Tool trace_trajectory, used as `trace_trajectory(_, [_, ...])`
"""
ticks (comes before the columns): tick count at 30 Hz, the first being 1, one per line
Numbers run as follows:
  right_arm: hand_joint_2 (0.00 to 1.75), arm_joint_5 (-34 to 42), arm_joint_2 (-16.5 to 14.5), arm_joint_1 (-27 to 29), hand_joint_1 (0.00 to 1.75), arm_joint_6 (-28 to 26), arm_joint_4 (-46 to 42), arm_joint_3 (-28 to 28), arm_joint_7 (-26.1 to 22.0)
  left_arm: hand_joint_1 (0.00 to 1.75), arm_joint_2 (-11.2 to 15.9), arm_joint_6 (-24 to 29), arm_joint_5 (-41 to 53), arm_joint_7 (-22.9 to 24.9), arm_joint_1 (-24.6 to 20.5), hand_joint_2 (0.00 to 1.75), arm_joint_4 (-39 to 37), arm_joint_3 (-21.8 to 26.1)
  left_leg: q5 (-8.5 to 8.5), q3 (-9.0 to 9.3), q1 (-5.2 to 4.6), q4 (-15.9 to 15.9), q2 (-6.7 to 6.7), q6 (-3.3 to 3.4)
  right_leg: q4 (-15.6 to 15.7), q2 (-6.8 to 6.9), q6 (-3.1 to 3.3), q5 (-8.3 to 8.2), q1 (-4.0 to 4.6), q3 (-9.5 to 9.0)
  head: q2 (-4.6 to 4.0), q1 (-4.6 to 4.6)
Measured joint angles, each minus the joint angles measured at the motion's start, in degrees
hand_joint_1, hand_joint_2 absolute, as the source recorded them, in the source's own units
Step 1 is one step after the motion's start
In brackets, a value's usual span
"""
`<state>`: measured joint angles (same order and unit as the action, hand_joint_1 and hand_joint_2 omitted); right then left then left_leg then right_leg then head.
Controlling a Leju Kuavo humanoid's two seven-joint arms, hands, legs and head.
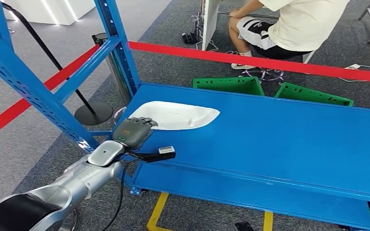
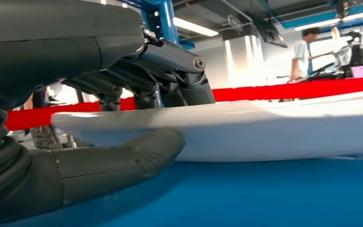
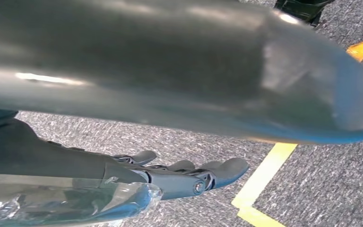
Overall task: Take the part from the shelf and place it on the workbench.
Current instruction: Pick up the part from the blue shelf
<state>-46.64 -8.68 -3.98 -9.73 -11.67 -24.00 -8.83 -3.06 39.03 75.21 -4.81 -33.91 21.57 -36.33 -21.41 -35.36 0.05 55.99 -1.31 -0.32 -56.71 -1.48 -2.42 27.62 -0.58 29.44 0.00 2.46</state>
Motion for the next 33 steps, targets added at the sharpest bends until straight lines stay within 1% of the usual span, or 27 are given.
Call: trace_trajectory(33, [0.00,0.0,0.0,-0.7,0.00,0.2,0.0,0.0,0.0,1.75,-0.1,-0.1,-2.0,-1.4,-0.1,1.75,-0.1,1.3,0.03,0.02,0.00,0.0,0.00,0.01,0.0,0.00,0.00,-0.01,0.00,-0.01,0.00,0.00])
